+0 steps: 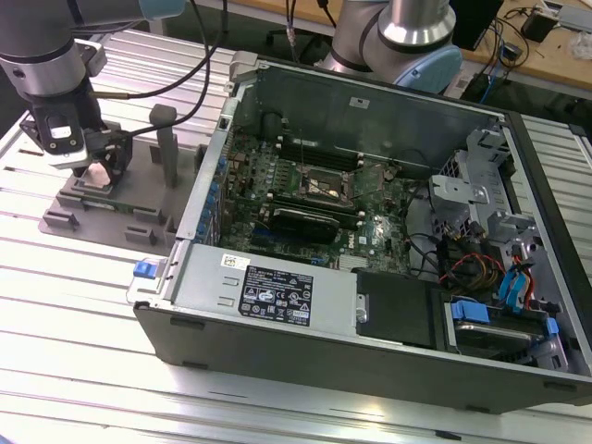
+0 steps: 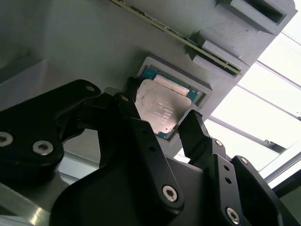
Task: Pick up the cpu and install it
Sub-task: 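Pick up the cpu and move it towards the insertion slot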
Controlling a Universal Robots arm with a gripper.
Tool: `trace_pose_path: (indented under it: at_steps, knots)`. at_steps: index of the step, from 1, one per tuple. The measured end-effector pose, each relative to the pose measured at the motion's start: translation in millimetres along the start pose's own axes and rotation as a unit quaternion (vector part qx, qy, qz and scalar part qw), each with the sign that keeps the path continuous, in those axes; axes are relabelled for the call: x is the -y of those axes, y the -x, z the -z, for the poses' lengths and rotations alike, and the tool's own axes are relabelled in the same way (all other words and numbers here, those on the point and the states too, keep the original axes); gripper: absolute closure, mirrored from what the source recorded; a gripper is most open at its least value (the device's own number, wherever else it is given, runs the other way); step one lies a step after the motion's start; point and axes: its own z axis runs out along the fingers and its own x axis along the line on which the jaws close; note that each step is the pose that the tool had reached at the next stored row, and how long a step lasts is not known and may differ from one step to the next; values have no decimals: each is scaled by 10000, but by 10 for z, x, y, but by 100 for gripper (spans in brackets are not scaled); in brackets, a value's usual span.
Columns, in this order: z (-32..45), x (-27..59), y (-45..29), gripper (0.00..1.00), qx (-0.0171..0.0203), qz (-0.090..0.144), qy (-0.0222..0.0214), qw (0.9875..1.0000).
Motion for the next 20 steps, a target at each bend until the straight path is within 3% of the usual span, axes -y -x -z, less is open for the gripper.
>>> trace_pose_path:
  at_steps: [5,7,12,20]
  knots:
    - [0,0,0,38,0,0,0,10000]
    - [0,0,0,45,-1,0,0,10000]
    - [4,0,0,45,1,0,1,10000]
    - [115,-5,3,45,0,0,0,10000]
